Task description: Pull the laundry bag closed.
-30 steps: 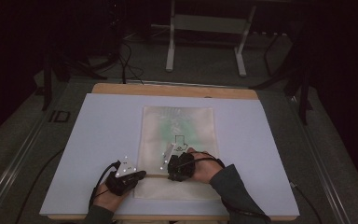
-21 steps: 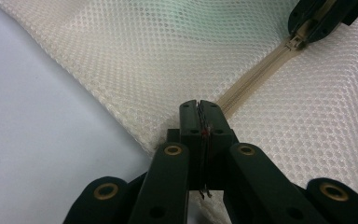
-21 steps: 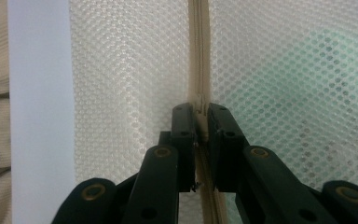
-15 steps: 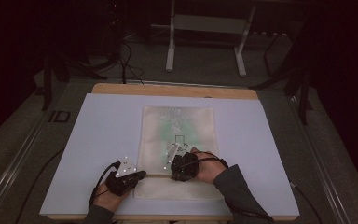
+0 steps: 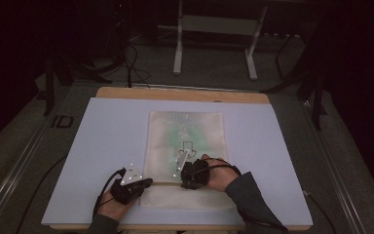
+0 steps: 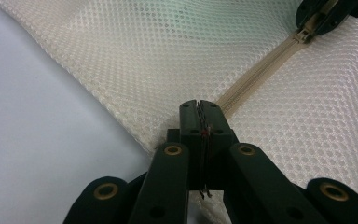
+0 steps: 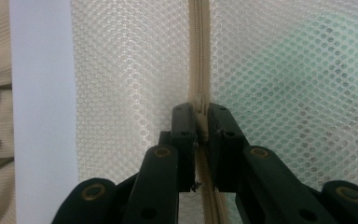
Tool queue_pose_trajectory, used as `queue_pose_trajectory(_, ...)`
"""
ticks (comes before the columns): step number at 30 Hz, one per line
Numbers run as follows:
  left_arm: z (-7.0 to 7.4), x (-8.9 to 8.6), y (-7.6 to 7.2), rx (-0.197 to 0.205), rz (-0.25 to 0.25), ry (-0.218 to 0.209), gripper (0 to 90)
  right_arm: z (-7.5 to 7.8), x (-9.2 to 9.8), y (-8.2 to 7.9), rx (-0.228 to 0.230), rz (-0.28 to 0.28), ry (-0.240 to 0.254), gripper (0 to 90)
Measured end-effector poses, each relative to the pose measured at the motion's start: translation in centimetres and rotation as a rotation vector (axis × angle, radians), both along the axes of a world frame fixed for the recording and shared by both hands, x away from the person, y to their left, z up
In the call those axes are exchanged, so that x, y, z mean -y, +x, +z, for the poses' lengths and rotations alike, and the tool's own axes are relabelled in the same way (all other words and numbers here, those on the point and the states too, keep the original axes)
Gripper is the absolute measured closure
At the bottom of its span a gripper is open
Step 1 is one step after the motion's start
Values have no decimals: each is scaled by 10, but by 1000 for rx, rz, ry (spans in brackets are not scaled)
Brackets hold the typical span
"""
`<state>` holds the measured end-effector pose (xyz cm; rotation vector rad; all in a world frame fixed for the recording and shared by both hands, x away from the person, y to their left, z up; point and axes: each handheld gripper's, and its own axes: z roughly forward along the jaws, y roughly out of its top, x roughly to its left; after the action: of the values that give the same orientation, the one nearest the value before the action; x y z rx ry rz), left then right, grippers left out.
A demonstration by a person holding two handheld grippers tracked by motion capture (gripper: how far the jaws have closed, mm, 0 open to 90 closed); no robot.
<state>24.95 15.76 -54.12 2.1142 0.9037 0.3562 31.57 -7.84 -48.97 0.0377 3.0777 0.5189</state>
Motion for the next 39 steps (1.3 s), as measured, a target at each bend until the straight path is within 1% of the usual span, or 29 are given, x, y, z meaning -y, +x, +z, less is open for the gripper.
queue_pose_trajectory(16, 0, 0, 0, -1, 0, -1, 883, 1, 5, -1, 3, -1, -7, 821)
queue_pose_trajectory(23, 0, 0, 0, -1, 0, -1, 883, 0, 9, -2, 7, -2, -23, 821)
queue_pose_trajectory(24, 0, 0, 0, -1, 0, -1, 883, 0, 10, -2, 4, -6, -14, 821)
queue_pose_trajectory(26, 0, 0, 0, -1, 0, -1, 882, 0, 11, -2, 3, -8, -20, 821)
queue_pose_trajectory(29, 0, 0, 0, -1, 0, -1, 882, 1, 13, -1, 1, -7, -9, 821)
queue_pose_trajectory(31, 0, 0, 0, -1, 0, -1, 883, 2, 13, -1, 4, -8, -15, 821)
queue_pose_trajectory(35, 0, 0, 0, -1, 0, -1, 883, 2, 14, -1, 1, -9, -8, 821)
queue_pose_trajectory(36, 0, 0, 0, -1, 0, -1, 883, 2, 15, -1, 2, -10, -21, 821)
queue_pose_trajectory(38, 0, 0, 0, -2, 0, -2, 883, 3, 16, -1, 0, -9, -10, 821)
queue_pose_trajectory(39, 0, 0, 0, -2, 0, -2, 883, 3, 17, -1, 1, -12, -14, 821)
